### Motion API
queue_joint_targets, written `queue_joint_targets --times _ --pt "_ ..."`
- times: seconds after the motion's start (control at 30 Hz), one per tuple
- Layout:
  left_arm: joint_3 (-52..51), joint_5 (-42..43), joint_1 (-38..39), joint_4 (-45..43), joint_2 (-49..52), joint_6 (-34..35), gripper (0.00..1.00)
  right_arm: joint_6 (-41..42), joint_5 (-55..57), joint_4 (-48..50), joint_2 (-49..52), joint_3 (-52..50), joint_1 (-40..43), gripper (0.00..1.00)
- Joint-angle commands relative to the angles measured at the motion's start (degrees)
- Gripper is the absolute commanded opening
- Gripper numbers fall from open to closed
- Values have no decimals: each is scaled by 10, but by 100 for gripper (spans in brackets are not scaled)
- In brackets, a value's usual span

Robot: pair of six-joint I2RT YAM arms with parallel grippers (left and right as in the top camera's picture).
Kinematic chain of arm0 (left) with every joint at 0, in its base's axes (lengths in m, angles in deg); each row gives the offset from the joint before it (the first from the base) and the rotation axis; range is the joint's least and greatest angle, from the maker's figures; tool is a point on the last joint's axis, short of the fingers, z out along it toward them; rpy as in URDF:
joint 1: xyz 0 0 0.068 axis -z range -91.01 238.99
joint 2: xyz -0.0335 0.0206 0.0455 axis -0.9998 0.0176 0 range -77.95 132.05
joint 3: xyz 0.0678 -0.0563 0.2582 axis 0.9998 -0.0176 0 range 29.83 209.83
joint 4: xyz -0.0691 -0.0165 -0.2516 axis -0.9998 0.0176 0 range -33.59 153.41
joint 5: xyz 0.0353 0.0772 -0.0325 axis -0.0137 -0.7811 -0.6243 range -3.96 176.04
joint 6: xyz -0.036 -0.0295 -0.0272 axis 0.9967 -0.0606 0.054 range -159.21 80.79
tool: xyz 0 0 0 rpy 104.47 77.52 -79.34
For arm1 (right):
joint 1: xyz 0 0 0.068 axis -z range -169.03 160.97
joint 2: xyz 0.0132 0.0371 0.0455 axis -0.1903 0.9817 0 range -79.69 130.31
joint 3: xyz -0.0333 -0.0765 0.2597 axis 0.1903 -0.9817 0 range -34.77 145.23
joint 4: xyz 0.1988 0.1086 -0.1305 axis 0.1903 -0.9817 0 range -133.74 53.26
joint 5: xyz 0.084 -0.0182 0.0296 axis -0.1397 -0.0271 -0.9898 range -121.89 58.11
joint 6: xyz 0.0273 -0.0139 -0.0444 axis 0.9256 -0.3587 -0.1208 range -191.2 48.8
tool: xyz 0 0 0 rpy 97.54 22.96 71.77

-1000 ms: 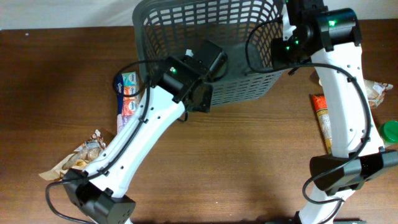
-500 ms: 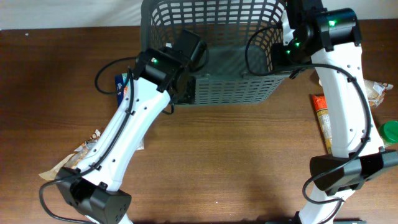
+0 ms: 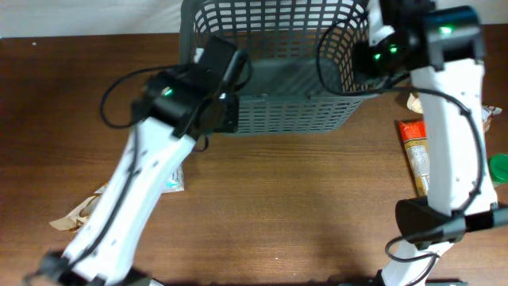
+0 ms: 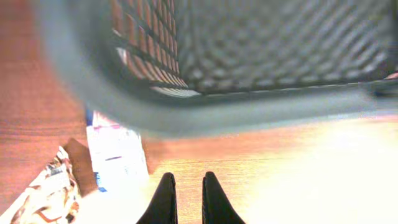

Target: Pack container

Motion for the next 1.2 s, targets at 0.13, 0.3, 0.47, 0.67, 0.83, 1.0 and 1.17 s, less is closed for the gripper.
queue_joint_targets --times 0.13,0.3,0.47,0.67,0.83,1.0,1.17 --pt "-1 -113 -18 17 -150 -13 100 3 17 -43 -72 135 45 99" --pt "-1 -133 -111 28 -204 -13 99 18 16 -43 -136 126 163 99" --pt "-2 -40 -270 36 -203 -52 99 28 -28 -43 -191 61 295 99" --pt "-2 79 -410 31 -161 -73 99 7 -44 -43 -260 -136 384 99" --pt "-2 82 -441 30 -114 -73 99 3 -42 -31 -260 -299 398 99" --pt "-2 82 -441 30 -84 -73 99 107 49 13 -238 -356 413 99" --pt "-2 82 -441 48 -70 -73 99 177 57 42 -191 -356 466 99"
